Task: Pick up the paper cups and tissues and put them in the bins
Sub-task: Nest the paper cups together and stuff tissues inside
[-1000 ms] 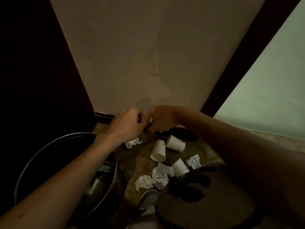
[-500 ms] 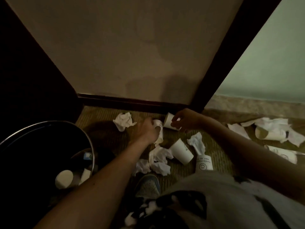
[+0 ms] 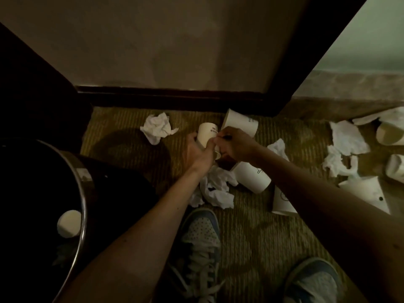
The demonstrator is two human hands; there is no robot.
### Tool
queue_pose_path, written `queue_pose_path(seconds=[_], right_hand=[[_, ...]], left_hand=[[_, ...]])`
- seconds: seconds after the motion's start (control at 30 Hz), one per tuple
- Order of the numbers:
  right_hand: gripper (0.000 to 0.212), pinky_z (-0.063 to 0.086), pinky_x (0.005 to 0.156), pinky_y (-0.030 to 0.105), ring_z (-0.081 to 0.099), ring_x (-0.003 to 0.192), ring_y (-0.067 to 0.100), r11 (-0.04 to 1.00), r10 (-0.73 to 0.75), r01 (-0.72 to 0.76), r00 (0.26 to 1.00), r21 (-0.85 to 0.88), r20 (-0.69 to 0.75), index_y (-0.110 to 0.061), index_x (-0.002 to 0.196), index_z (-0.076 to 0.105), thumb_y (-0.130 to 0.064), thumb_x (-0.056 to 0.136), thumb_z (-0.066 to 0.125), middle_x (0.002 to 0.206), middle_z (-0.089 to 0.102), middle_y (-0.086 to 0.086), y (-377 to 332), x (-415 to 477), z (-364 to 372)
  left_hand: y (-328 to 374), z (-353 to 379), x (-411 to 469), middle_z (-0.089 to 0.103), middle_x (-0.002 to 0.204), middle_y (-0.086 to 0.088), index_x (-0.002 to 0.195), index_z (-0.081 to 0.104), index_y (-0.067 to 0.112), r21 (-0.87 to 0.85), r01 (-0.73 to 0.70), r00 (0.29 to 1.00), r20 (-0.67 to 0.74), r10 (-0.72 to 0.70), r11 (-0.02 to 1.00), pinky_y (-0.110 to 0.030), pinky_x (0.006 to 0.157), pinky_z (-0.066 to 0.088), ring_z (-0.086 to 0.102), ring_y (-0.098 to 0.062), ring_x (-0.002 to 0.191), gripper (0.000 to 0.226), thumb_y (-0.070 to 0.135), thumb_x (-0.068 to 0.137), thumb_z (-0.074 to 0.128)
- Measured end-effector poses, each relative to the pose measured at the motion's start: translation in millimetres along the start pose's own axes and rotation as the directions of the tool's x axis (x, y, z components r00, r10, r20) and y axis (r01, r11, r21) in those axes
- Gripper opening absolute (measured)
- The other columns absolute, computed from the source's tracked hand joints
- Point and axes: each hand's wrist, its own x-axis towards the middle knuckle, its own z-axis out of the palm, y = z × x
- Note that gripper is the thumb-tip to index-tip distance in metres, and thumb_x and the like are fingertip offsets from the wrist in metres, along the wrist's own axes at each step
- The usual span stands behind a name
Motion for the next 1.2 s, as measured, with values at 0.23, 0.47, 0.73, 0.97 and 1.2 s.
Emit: queue_pose_path(seconds=[0.23,0.47,0.73,0.97,1.2], right_hand=[[0.056,0.054,0.046,0.024,0.068,0.077,0.017,0.964,0.147,-0.148,0.989,0.219,0.018,-0.016,0.105,0.051,-0.057,0.075,0.075,0.097,0.064,0.006,-1.8,1.0,0.7],[0.075,0.051,0.062,0.032,0.058,0.102,0.023,0.962,0.211,-0.214,0.977,0.168,0.035,-0.014,0.138,0.038,-0.048,0.080,0.074,0.123,0.055,0.007,7.0,-2.9,-18.8],[0.069,0.048,0.055,0.027,0.061,0.085,0.017,0.952,0.234,-0.219,0.971,0.216,-0.045,-0.011,0.134,0.041,-0.046,0.083,0.071,0.112,0.059,0.008,18.6,-1.9,-32.5],[0.043,0.049,0.048,0.023,0.064,0.084,0.016,0.947,0.245,-0.236,0.969,0.217,-0.015,-0.018,0.114,0.051,-0.042,0.085,0.070,0.103,0.063,0.005,32.3,-5.4,-42.4],[0.045,0.050,0.057,0.027,0.064,0.088,0.017,0.945,0.240,-0.242,0.970,0.219,0.037,-0.022,0.119,0.049,-0.046,0.086,0.067,0.102,0.062,0.003,49.4,-14.1,-60.5]], left_hand=[[-4.0,-8.5,-21.8,0.059,0.117,0.005,0.126,0.055,0.020,-0.141,-0.135,0.991,0.009,0.137,0.981,-0.003,0.061,0.042,0.057,-0.006,0.098,0.045,0.022,0.086,0.075],[-42.5,-27.8,-48.3,0.041,0.148,0.000,0.144,0.041,0.036,0.170,-0.066,0.998,-0.005,0.068,0.983,-0.047,0.112,0.030,0.032,-0.021,0.138,0.056,0.060,0.094,0.048],[-79.2,3.8,-73.0,-0.001,0.161,0.003,0.149,0.006,0.053,0.318,-0.125,0.987,0.134,0.087,0.940,-0.056,0.111,0.020,0.005,-0.026,0.144,0.099,0.083,0.068,0.052],[-87.3,31.1,-50.6,0.002,0.159,0.003,0.149,0.024,0.050,0.492,-0.446,0.885,0.370,0.284,0.748,-0.051,0.112,0.016,0.003,-0.018,0.137,0.077,0.064,0.084,0.061],[-86.3,34.1,-36.5,0.046,0.128,-0.009,0.119,0.062,0.013,0.469,-0.459,0.884,0.330,0.332,0.755,-0.037,0.091,0.037,0.039,-0.026,0.116,0.038,0.043,0.098,0.053]])
